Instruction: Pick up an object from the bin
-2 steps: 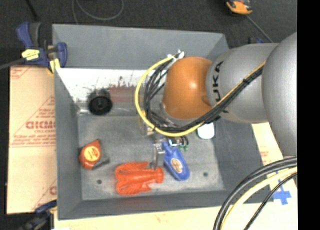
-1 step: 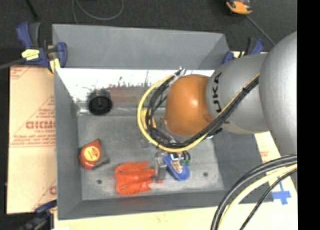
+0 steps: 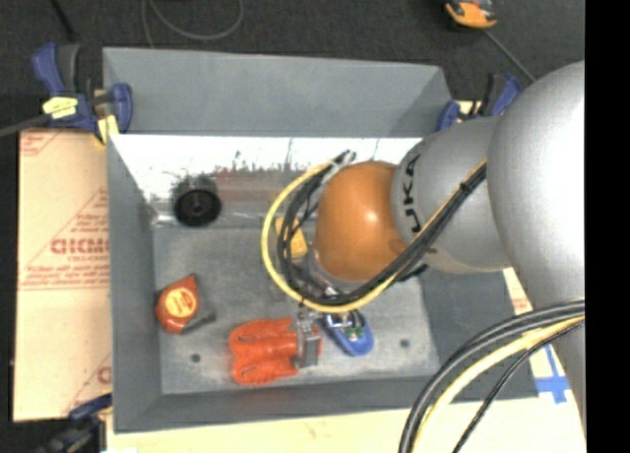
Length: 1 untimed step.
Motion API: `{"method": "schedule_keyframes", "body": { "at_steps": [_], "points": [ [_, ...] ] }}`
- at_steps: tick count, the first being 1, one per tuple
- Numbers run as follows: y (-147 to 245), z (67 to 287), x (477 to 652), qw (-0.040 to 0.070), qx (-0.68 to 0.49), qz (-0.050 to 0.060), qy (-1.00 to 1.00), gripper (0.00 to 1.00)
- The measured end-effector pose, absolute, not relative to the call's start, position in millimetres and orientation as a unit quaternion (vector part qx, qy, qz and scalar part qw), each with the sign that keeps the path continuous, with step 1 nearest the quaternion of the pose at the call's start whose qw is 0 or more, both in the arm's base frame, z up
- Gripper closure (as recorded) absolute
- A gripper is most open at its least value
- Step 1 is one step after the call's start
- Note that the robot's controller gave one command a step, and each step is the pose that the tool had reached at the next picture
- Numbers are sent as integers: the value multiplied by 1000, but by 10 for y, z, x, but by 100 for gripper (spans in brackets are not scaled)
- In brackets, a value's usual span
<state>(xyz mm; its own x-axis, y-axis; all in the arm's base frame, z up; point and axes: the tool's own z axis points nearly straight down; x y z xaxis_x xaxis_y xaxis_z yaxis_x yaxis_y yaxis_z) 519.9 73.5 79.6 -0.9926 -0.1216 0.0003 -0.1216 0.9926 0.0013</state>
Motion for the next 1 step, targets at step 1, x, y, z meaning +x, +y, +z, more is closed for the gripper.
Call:
{"method": "schedule_keyframes", "body": {
  "at_steps": [1],
  "points": [
    [753,732,4844,-5,104,0,-995,100]
  ]
}}
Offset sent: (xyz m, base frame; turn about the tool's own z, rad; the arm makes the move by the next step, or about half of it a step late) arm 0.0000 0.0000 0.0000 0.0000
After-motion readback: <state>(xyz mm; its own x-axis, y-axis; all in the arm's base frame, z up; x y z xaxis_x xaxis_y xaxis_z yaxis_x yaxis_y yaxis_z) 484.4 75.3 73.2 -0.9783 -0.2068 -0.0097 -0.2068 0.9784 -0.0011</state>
